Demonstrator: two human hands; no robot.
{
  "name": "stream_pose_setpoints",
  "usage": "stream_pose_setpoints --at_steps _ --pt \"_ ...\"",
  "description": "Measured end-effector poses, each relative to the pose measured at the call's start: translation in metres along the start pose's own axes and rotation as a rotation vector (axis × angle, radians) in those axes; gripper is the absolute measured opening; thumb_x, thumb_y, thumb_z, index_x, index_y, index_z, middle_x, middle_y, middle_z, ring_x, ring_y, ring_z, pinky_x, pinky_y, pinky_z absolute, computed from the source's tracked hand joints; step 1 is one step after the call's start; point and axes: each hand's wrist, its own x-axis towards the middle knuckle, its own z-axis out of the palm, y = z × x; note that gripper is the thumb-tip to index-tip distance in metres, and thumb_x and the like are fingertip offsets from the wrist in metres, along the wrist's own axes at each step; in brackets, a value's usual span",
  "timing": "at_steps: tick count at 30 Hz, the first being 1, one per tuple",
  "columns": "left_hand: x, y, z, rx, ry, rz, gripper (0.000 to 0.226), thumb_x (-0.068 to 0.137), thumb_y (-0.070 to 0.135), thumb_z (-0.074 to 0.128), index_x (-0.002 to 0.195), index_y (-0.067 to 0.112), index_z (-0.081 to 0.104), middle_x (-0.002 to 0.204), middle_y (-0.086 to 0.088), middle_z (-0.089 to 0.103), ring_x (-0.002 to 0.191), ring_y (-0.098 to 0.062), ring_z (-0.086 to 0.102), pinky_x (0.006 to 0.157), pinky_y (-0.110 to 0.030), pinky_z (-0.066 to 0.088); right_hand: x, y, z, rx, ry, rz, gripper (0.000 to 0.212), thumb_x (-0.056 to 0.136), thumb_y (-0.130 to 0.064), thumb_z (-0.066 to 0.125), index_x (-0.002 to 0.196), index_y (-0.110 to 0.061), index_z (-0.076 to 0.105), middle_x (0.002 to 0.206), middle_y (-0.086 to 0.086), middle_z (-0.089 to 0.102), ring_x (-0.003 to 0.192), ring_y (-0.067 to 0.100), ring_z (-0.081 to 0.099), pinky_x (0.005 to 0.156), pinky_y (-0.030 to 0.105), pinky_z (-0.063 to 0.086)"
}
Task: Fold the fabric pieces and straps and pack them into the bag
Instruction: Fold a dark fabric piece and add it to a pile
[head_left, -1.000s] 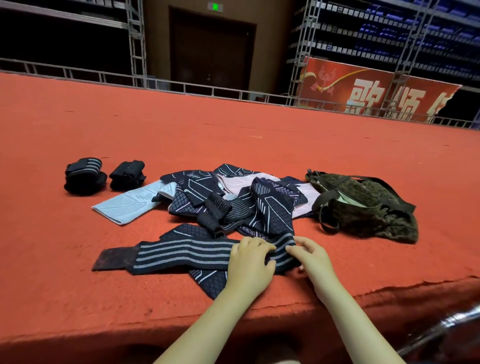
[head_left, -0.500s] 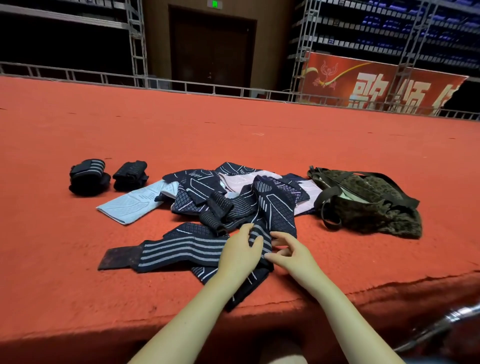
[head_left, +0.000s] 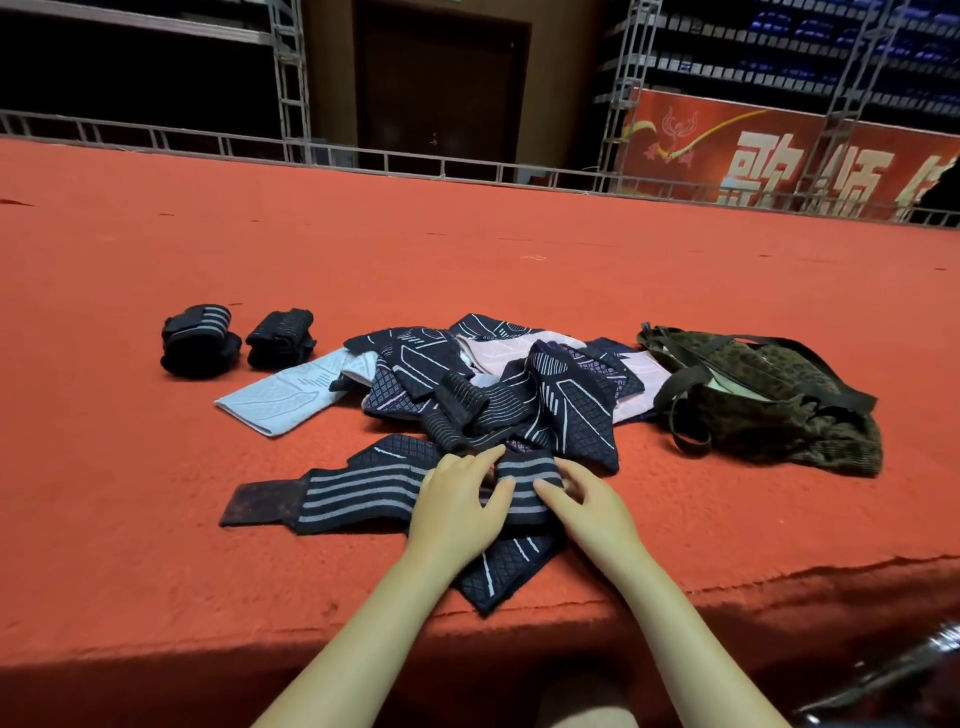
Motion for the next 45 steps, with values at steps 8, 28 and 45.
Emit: stream_pose_setpoints --at_steps 8,28,45 --pt "-0.003 0.001 -0.002 -0.026 0.011 0.047 0.051 0.085 0.046 0.057 0.133 0.03 0.049 0.105 0.013 0.06 0.108 -0.011 0.046 0.098 -0.032 0.038 -0.006 -0.003 -0.001 0.04 0.06 -0.024 0.03 0.087 -0.024 0.062 0.115 -0.034 0.058 0.1 -0.015 0.069 0.099 0.006 0.063 0.093 0.034 0.047" --pt "-0.002 0.006 -0.009 -0.492 -0.049 -0.16 0.054 0.09 0.045 0.021 0.138 0.027 0.041 0.122 0.01 0.052 0.116 -0.008 0.047 0.093 -0.02 0.032 -0.013 -0.021 0.007 0.387 -0.1 -0.149 0.028 0.087 0.0 0.061 0.085 -0.024 0.075 0.095 -0.003 0.067 0.087 0.006 0.061 0.078 0.018 0.048" --pt "-0.005 -0.014 -0.019 0.133 0.158 -0.267 0.031 0.086 0.044 0.058 0.115 0.033 0.059 0.095 0.01 0.056 0.103 -0.017 0.048 0.096 -0.034 0.033 0.004 -0.034 0.031 0.148 -0.054 0.002 0.044 0.078 -0.029 0.075 0.119 -0.026 0.059 0.086 -0.007 0.064 0.076 0.007 0.058 0.08 0.027 0.048"
